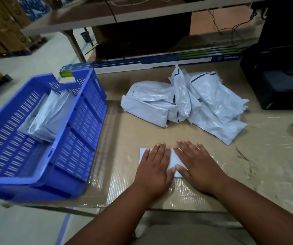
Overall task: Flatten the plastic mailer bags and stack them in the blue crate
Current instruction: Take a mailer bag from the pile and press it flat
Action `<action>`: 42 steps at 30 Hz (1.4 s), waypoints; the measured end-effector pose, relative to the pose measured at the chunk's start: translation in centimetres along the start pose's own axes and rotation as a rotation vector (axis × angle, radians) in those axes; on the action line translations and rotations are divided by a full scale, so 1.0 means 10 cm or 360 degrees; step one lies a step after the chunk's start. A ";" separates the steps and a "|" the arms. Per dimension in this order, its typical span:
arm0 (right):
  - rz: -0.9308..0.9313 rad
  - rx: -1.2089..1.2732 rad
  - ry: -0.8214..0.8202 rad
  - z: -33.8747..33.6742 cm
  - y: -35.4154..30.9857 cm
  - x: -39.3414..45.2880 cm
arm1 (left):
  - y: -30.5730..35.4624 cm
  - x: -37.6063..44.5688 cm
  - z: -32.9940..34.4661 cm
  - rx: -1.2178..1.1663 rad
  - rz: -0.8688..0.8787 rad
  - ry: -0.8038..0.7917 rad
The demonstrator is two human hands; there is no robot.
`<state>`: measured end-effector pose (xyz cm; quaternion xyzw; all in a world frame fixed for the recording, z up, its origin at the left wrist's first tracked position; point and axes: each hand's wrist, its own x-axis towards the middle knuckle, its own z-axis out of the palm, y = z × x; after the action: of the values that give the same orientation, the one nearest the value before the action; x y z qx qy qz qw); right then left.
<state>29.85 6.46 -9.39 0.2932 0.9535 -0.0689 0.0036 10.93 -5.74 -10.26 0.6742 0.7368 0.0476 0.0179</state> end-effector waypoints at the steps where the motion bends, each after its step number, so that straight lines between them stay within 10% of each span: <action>1: -0.0021 0.0004 -0.0014 -0.01 0.02 -0.01 | 0.01 -0.03 0.00 0.0000 0.0003 0.0006; 42: 0.0280 -0.0042 -0.0038 -0.05 0.22 -0.08 | 0.38 0.46 0.02 -0.0474 0.0160 0.0029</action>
<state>31.77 7.86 -9.13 0.3751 0.9248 -0.0591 0.0248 14.32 -0.78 -9.89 0.6996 0.6871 0.1632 0.1086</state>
